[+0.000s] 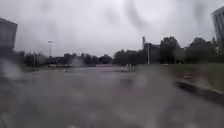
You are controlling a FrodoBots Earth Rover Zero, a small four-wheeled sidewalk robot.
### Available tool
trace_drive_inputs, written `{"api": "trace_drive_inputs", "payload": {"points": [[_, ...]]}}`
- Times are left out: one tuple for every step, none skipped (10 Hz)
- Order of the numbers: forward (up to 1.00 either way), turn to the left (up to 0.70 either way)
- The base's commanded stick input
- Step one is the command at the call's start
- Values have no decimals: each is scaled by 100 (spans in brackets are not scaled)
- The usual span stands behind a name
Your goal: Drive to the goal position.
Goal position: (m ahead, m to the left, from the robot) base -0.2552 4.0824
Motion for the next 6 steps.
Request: {"api": "trace_drive_inputs", "payload": {"points": [[100, 27], [100, 27], [100, 27], [100, 27], [100, 27], [100, 27]]}}
